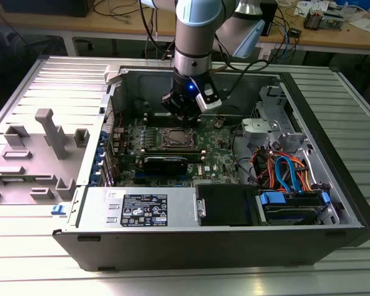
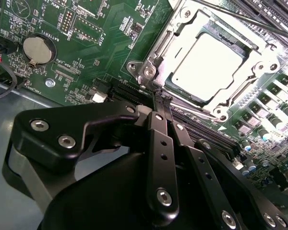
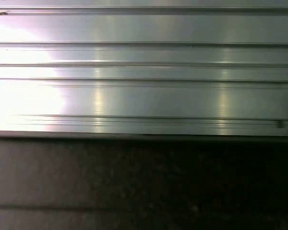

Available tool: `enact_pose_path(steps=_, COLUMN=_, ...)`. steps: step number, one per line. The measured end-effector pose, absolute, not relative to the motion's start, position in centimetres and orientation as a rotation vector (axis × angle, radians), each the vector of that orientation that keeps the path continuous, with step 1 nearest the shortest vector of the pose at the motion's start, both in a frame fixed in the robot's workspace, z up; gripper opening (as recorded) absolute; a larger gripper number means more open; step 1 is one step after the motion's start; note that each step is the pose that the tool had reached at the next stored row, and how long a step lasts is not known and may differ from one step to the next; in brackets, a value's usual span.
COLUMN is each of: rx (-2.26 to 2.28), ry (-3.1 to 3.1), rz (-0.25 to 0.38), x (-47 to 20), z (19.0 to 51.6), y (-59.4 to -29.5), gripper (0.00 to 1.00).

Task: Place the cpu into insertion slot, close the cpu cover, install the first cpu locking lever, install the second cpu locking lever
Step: 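Install the first cpu locking lever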

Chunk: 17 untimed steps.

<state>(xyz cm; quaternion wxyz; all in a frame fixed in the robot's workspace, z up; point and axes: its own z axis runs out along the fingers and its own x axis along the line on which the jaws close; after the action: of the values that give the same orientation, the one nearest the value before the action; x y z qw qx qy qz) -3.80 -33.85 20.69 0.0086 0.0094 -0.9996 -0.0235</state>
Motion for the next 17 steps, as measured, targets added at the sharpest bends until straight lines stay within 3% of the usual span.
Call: enact_pose_path(steps=17, rx=0.029, ry=-3.123, rz=-0.073, x=-3.75, z=20.79, y=-33.84, gripper=0.11)
